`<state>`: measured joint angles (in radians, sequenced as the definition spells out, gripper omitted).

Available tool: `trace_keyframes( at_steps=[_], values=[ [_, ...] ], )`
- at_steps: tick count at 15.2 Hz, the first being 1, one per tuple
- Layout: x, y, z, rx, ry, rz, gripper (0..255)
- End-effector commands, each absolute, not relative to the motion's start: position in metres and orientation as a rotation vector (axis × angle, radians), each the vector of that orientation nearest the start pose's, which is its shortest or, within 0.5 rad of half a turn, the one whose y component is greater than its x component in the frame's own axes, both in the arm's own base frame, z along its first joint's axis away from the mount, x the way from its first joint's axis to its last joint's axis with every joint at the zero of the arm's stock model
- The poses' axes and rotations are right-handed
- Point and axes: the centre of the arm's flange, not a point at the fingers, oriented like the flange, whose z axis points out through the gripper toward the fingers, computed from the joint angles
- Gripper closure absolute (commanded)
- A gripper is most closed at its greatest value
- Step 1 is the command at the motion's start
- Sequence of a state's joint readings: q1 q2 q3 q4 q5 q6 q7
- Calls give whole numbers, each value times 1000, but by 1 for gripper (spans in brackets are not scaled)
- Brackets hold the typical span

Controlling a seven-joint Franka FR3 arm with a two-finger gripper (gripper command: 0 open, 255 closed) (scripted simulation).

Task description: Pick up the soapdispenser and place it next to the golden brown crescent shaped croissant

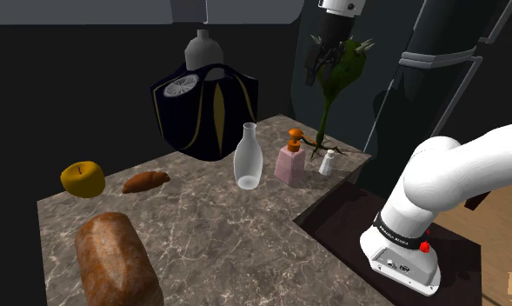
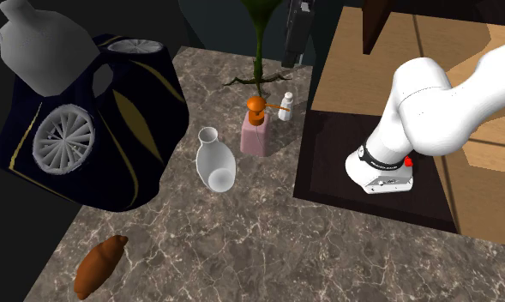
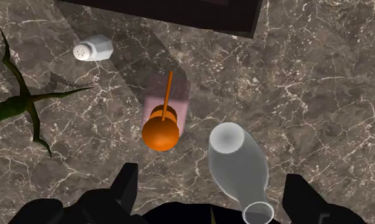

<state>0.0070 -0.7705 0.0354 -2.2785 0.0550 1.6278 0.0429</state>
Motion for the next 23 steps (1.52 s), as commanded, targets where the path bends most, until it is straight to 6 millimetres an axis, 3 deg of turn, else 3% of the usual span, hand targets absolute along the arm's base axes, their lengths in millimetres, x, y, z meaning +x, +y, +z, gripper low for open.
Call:
trace_keyframes(
  at_steps=[1, 14, 23],
  values=[
    [317, 23, 628, -3101, 14, -183, 0],
    [344, -24, 462, -3045, 171, -28, 0],
    [345, -23, 412, -3041, 179, -19, 0]
  ],
)
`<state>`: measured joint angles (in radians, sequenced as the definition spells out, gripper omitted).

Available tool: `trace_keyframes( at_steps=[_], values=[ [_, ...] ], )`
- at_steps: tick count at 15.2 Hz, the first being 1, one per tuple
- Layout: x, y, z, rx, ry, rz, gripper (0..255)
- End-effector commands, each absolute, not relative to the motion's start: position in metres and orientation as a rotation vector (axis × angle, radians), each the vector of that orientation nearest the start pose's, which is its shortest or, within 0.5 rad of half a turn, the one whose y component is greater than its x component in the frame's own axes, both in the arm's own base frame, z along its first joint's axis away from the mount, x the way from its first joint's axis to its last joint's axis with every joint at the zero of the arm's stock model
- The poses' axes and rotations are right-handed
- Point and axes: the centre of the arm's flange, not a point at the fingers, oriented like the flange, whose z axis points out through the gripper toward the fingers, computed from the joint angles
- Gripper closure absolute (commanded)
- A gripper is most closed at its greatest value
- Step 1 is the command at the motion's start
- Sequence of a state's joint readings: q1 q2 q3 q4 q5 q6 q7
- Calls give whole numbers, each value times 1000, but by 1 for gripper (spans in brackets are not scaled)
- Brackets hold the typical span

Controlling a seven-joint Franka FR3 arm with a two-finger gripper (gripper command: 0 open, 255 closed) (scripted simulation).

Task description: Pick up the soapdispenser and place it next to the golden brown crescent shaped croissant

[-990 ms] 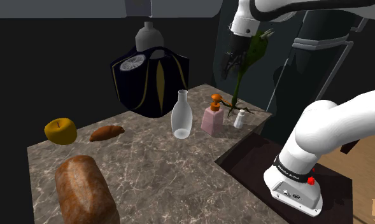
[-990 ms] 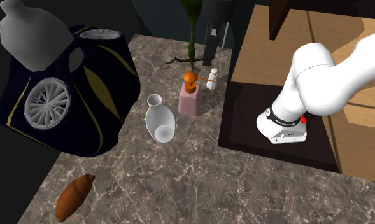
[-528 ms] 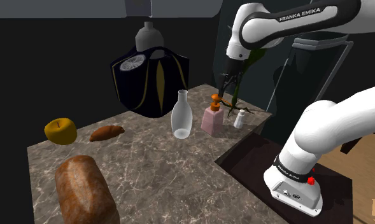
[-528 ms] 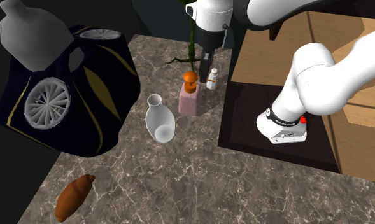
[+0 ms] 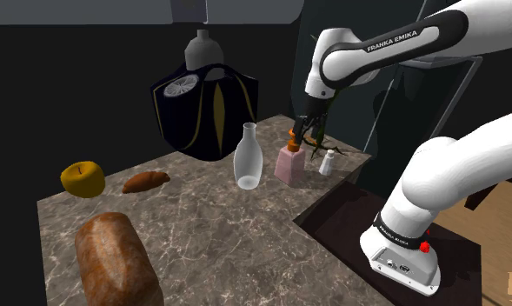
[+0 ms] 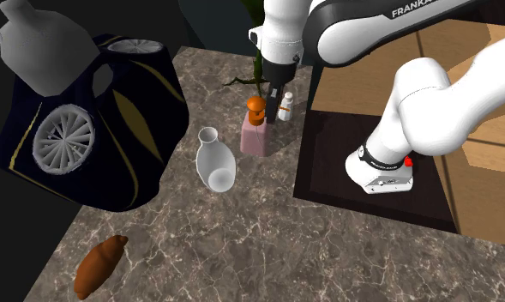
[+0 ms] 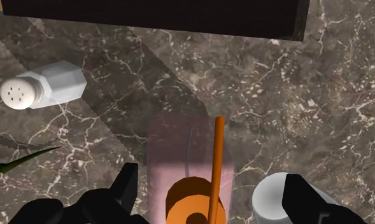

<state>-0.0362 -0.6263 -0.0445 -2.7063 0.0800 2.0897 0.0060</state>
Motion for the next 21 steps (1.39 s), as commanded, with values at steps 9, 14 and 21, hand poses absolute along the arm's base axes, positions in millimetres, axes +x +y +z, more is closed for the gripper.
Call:
trace_keyframes(
  at_steps=[9, 14, 21],
  values=[
    [345, -23, 412, -3041, 179, -19, 255],
    [345, -23, 412, -3041, 179, -19, 255],
    [345, -23, 433, -3041, 179, -19, 255]
  ],
)
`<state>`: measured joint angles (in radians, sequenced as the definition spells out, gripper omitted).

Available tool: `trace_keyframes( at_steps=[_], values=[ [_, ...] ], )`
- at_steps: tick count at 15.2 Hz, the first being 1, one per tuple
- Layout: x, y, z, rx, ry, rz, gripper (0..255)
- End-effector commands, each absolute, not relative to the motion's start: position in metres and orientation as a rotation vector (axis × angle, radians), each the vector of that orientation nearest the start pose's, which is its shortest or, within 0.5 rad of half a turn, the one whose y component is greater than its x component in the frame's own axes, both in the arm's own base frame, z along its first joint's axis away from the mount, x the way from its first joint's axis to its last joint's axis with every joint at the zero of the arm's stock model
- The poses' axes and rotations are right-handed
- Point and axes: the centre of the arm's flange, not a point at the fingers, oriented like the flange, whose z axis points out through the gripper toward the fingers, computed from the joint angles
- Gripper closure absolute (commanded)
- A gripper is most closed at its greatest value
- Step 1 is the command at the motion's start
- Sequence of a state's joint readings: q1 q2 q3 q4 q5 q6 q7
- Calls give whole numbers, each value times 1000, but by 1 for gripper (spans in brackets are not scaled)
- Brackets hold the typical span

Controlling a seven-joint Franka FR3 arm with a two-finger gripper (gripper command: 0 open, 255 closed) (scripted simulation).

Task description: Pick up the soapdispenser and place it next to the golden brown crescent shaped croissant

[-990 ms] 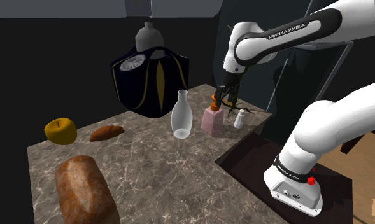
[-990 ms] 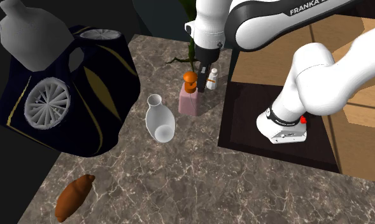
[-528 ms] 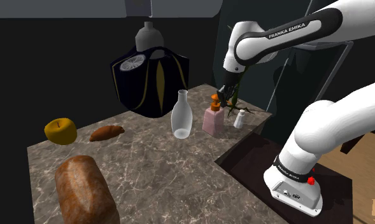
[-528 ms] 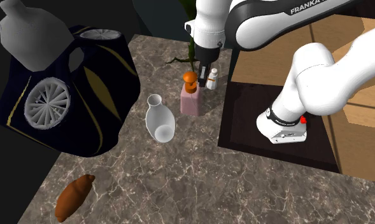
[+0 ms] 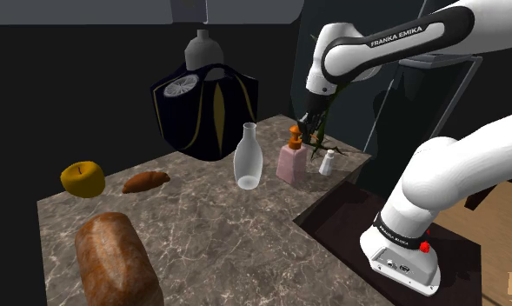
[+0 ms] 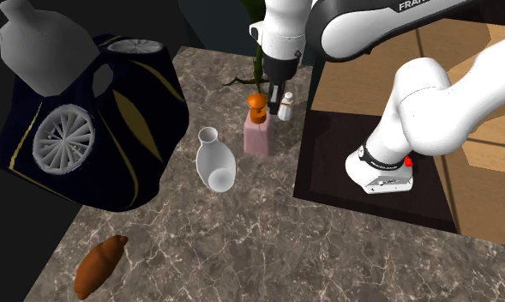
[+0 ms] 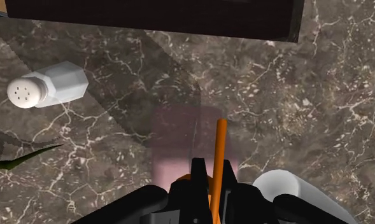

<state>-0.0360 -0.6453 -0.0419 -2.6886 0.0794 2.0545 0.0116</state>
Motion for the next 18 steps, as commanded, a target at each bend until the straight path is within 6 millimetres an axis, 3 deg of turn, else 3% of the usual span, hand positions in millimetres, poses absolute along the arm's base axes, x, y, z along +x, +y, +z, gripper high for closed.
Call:
trace_keyframes(
  at_steps=[1, 18],
  values=[
    [345, -23, 439, -3041, 179, -19, 255],
    [345, -23, 528, -3041, 179, -19, 255]
  ],
)
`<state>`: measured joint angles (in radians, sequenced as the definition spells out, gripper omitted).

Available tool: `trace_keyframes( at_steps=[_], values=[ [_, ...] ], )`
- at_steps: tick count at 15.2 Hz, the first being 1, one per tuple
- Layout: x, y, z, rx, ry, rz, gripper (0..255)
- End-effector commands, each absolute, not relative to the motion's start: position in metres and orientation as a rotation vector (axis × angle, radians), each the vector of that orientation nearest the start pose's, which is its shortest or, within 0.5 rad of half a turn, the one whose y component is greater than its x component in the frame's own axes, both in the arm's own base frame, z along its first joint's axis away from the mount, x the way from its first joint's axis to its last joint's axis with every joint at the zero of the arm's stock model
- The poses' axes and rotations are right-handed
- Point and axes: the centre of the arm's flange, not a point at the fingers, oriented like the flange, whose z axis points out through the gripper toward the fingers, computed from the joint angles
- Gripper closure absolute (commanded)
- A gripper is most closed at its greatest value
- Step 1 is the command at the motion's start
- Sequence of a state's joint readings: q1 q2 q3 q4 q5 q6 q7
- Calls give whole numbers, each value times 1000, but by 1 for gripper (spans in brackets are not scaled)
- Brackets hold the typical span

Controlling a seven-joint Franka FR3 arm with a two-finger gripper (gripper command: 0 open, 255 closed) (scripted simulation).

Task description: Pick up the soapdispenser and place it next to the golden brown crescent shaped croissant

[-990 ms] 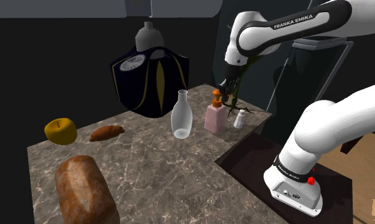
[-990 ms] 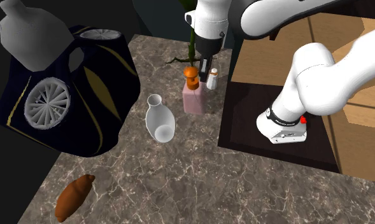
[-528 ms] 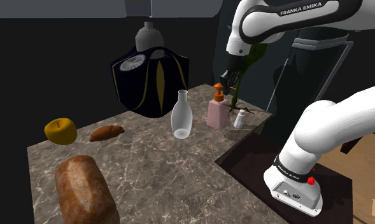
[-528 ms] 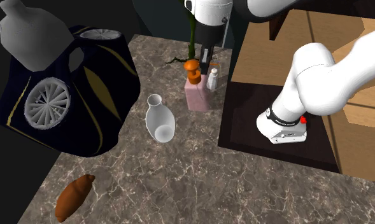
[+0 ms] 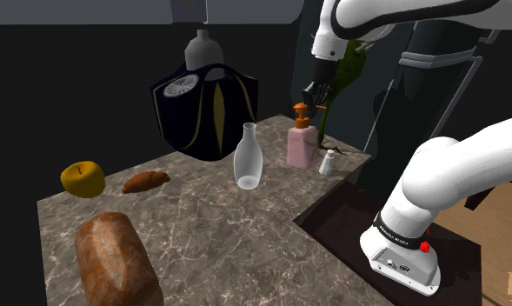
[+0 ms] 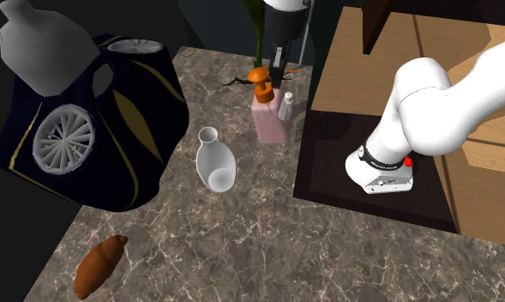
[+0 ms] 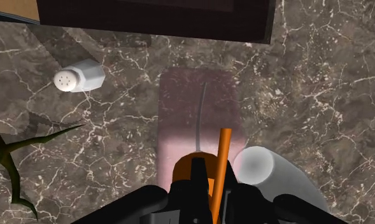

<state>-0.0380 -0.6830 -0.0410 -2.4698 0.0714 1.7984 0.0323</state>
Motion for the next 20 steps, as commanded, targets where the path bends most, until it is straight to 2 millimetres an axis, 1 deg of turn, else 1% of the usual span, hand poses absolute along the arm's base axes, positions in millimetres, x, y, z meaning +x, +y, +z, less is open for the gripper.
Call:
trace_keyframes(
  at_steps=[1, 20],
  values=[
    [345, -23, 534, -3041, 179, -19, 255],
    [345, -23, 634, -3041, 179, -19, 255]
  ],
)
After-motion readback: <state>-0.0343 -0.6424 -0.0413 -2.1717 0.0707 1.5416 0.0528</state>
